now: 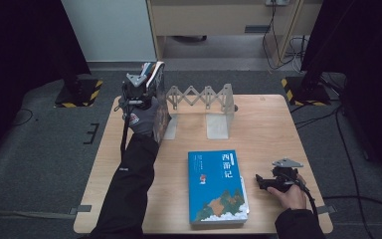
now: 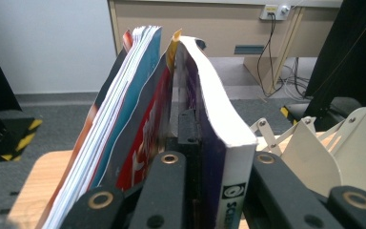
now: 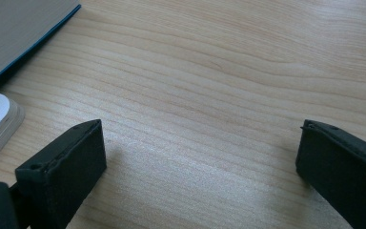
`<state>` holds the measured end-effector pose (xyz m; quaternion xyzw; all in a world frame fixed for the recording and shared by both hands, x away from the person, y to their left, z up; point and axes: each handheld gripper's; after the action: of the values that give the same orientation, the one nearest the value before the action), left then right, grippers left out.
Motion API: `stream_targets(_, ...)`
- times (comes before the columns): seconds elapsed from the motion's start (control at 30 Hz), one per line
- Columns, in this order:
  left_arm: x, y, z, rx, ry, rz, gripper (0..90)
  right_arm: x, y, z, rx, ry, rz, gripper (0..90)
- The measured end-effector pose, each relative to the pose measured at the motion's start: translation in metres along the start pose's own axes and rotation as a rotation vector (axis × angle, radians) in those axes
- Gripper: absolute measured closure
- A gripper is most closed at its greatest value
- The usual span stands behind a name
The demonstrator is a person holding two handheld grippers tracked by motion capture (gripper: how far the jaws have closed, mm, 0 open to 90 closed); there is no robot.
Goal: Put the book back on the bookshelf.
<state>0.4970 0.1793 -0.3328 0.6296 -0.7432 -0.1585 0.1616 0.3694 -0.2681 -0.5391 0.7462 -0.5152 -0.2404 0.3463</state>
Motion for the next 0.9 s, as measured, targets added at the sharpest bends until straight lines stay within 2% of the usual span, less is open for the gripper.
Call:
stream_targets(0.1, -0.002, 0.002, 0.003, 0.005, 0.012, 0.005, 81.7, 0.000, 0.000, 0.000, 0.000, -0.001, 0.000, 3.2)
stream_targets(0.33, -0.002, 0.010, 0.011, -0.010, -0.009, 0.039, 80.7, 0.000, 0.000, 0.000, 0.000, 0.000, 0.000, 3.2)
stream_targets(0.47, -0.002, 0.014, 0.013, -0.030, -0.037, 0.032, 79.6, 0.000, 0.000, 0.000, 0.000, 0.000, -0.001, 3.2)
stream_targets(0.63, -0.001, 0.019, 0.018, -0.048, -0.073, 0.003, 76.3, 0.000, 0.000, 0.000, 0.000, 0.000, -0.001, 3.2)
stream_targets(0.67, -0.002, 0.020, 0.019, -0.051, -0.073, 0.013, 76.3, 0.000, 0.000, 0.000, -0.001, -0.001, -0.001, 3.2)
stream_targets(0.83, -0.003, 0.023, 0.018, -0.064, -0.079, 0.010, 74.4, 0.000, 0.000, 0.000, 0.001, 0.002, 0.001, 3.2)
stream_targets(0.9, -0.002, 0.024, 0.014, -0.076, -0.083, 0.002, 69.6, 0.000, 0.000, 0.000, 0.001, 0.002, 0.001, 3.2)
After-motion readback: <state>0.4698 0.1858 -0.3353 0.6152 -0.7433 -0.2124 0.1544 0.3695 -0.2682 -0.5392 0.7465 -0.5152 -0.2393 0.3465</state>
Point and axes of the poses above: each handheld gripper's, and its own axes: y roughly backward along the jaws, z roughly out of its underside, x roughly to its right, and after that the axes turned 5 degrees about -x, right-handed
